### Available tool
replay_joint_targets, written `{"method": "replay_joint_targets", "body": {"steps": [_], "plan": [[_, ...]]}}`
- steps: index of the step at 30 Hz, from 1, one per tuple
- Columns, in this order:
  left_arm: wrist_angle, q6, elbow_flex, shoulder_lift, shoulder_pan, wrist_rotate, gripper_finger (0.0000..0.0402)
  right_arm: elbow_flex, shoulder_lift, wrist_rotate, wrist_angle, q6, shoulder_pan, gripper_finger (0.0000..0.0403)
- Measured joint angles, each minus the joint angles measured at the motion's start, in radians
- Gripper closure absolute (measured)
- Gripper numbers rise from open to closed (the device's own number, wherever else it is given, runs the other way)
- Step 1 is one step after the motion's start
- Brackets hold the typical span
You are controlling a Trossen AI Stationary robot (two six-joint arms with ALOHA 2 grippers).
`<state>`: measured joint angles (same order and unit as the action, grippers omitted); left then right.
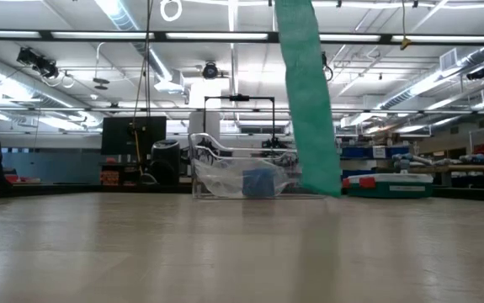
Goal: Roll bandage
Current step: Roll the sky blue bandage
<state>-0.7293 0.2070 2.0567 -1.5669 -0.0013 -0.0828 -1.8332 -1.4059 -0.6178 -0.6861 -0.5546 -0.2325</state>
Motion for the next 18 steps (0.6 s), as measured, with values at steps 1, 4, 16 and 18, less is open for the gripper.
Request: {"method": "replay_joint_targets", "body": {"steps": [1, 4, 16, 18], "plan": [[0.000, 0.000, 0.000, 0.000, 0.000, -0.001, 0.0222, 0.000, 0.000, 0.000, 0.000, 0.003, 0.000, 0.0403], [-0.001, -0.001, 0.000, -0.005, 0.001, -0.002, 0.0221, 0.000, 0.000, 0.006, 0.003, 0.011, 0.000, 0.0403], [-0.001, 0.036, 0.000, -0.029, 0.001, -0.018, 0.0227, 0.001, -0.047, -0.008, 0.062, 0.035, 0.010, 0.0403], [0.002, 0.039, 0.000, -0.029, 0.001, -0.018, 0.0238, 0.001, -0.047, -0.007, 0.067, 0.036, 0.010, 0.0403]]}}
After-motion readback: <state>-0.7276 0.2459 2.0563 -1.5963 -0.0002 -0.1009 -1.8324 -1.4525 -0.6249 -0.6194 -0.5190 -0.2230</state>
